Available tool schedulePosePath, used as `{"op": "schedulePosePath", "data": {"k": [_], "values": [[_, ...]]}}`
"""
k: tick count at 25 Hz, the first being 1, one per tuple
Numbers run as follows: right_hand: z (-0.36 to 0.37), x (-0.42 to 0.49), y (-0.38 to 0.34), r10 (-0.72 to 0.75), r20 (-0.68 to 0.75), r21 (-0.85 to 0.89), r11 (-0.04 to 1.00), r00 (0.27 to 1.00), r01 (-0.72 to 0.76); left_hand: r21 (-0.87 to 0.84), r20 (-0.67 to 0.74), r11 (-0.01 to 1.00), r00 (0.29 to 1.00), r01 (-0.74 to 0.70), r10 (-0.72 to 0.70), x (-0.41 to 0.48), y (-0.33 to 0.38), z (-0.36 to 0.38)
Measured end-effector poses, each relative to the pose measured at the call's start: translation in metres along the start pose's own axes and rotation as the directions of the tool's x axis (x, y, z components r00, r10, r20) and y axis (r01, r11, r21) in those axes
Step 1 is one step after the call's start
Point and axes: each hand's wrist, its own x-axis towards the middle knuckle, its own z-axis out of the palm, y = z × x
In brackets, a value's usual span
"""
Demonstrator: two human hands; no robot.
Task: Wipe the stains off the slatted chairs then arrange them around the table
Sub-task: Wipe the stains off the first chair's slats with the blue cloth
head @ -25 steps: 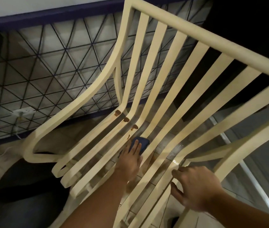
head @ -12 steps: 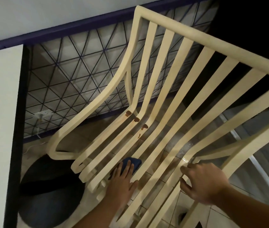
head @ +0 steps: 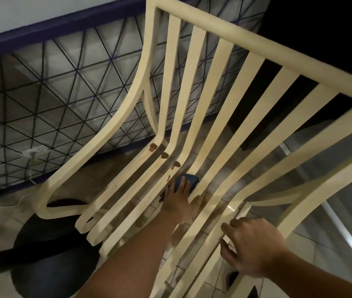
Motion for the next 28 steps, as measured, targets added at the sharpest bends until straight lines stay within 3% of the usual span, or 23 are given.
{"op": "schedulePosePath", "data": {"k": [4,10,13,16,21,25,28], "values": [[-0.003,0.001,0.0,-0.057,-0.033,0.025,0.998,0.998,0.058,-0.026,0.034,1.0,0.999,0.013,-0.012,0.038,0.022,-0.011],[-0.003,0.0,0.002,-0.059,-0.09,0.027,0.998,0.994,0.062,-0.032,-0.075,0.999,0.997,-0.002,0.0,0.045,0.038,-0.003],[0.0,0.002,0.001,-0.051,-0.013,-0.022,0.998,0.999,0.051,-0.039,-0.077,0.999,0.997,0.017,-0.02,0.048,0.04,-0.002],[0.002,0.002,0.003,-0.023,-0.007,-0.032,0.999,1.0,0.023,-0.023,-0.089,1.0,0.996,0.012,-0.014,0.046,0.027,0.009],[-0.002,-0.003,0.001,-0.052,-0.115,0.039,0.998,0.992,0.056,0.049,-0.109,0.999,0.994,0.014,-0.008,0.027,0.002,0.017],[-0.006,-0.004,-0.002,-0.05,-0.065,0.025,0.998,0.997,0.051,0.107,-0.218,0.994,0.975,-0.026,0.049,-0.011,-0.029,0.028],[-0.004,-0.004,-0.003,-0.029,-0.064,0.003,1.0,0.997,0.03,0.154,-0.211,0.986,0.974,-0.055,0.087,-0.039,-0.058,0.043]]}}
